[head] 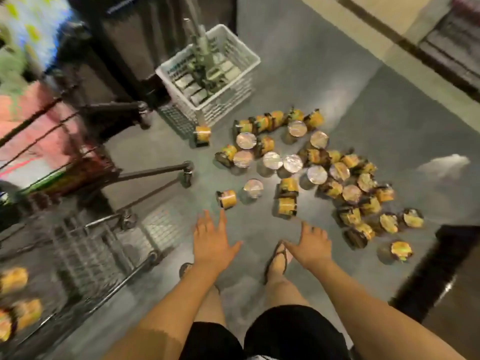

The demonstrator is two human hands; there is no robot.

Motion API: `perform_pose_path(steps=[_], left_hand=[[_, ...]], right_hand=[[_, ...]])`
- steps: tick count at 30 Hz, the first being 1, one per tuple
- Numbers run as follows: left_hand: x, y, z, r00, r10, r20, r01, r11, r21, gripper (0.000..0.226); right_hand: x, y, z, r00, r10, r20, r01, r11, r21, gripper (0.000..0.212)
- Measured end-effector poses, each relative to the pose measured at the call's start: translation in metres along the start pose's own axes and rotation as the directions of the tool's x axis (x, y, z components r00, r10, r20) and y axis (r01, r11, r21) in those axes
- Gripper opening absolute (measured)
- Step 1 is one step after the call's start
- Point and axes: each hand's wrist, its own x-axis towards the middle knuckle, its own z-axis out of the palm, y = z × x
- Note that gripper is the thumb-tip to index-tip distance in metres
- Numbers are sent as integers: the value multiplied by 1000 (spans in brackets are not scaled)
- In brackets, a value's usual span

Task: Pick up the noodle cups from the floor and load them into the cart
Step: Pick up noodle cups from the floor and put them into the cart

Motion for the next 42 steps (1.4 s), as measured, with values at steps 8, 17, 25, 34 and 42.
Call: perform_pose_path(steps=[8,17,25,34,42], left_hand=[[26,199,5,958,281,59,-287,938,194,95],[66,293,-5,879,467,100,-473,821,320,97],[119,324,-18,850,500,167,-522,755,398,98],[161,383,-28,866,460,196,-498,755,427,98],[213,459,-7,959,247,139,-278,914,295,103]], right_hand=[[11,197,-29,956,293,20,-292,940,176,86],[22,267,-31,885,457,89,-457,815,357,87],[49,278,-41,834,530,151,-538,725,430,90],[90,310,-69,836,512,198,-541,707,455,91],[189,375,-107,914,367,176,-406,841,356,96]])
